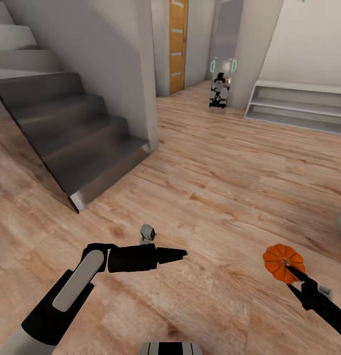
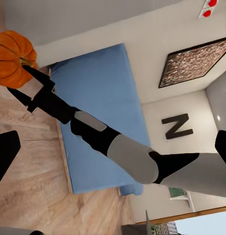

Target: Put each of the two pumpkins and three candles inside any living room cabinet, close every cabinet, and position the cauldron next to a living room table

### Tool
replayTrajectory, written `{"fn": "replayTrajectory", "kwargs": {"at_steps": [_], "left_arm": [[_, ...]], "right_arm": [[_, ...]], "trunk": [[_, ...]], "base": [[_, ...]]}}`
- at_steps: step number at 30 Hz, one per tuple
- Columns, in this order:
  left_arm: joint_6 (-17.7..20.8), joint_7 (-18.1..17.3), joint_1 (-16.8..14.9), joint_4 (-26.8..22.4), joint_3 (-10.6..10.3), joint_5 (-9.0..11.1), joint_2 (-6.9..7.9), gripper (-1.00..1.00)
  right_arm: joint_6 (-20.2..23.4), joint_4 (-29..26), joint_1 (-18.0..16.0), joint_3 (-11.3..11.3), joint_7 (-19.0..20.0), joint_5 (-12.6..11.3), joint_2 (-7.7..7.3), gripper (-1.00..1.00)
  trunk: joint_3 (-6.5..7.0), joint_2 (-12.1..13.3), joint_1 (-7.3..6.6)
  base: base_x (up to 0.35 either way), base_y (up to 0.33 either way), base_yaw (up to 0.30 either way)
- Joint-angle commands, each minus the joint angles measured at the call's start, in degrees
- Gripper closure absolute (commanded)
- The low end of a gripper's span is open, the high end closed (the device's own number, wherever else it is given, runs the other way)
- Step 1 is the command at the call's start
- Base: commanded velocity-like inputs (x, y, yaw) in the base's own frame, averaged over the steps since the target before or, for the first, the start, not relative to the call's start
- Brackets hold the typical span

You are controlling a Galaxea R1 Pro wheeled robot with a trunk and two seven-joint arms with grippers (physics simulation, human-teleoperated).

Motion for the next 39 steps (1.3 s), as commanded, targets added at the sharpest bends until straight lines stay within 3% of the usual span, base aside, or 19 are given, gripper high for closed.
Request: {"fn": "replayTrajectory", "kwargs": {"at_steps": [1,37,39], "left_arm": [[0.03,-0.47,-0.06,0.04,-0.05,-0.37,0.02,-1.00],[0.03,-0.54,-0.06,0.04,-0.04,-0.37,0.02,-1.00],[0.03,-0.55,-0.06,0.04,-0.04,-0.37,0.02,-1.00]], "right_arm": [[0.71,-0.03,-0.03,-0.27,-0.08,-0.77,0.00,1.00],[0.71,-0.11,-0.03,-0.27,0.23,-0.77,0.00,1.00],[0.71,-0.11,-0.03,-0.27,0.23,-0.77,0.00,1.00]], "trunk": [[0.00,-0.02,-0.01],[1.49,-0.02,-0.01],[2.02,0.01,-0.06]], "base": [[0.000,0.000,0.270],[-0.002,0.000,0.270],[0.000,0.000,0.270]]}}
